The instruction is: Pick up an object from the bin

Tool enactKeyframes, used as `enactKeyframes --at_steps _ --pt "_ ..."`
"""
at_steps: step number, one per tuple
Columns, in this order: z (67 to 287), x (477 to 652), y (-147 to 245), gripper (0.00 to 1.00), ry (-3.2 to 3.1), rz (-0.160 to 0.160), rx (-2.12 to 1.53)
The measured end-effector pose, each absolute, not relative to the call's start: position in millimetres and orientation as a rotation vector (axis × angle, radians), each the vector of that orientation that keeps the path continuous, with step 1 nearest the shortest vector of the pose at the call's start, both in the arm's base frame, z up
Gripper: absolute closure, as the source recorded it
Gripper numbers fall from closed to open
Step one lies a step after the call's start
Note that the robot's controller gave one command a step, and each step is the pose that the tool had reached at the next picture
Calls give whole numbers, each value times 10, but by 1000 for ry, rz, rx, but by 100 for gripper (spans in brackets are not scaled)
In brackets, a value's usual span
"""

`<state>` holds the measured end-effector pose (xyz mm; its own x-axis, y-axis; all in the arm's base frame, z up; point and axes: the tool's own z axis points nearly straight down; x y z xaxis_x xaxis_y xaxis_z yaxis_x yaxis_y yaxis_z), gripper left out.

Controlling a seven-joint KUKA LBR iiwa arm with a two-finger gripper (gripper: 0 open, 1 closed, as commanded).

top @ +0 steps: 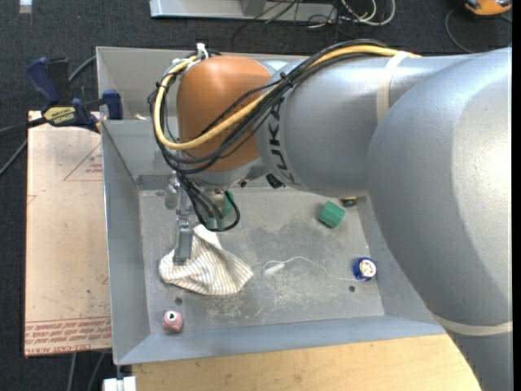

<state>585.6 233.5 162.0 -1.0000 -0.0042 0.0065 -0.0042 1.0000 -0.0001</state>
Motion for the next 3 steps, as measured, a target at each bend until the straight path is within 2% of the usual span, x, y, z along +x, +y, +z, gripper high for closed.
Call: enactKeyframes --at_steps 1,2,3 --pt "1670 5878 2322 0 -3142 -2 0" --pt "1034 5877 2072 0 -3130 3 -25" --pt "708 5980 2215 100 -3144 -6 -7"
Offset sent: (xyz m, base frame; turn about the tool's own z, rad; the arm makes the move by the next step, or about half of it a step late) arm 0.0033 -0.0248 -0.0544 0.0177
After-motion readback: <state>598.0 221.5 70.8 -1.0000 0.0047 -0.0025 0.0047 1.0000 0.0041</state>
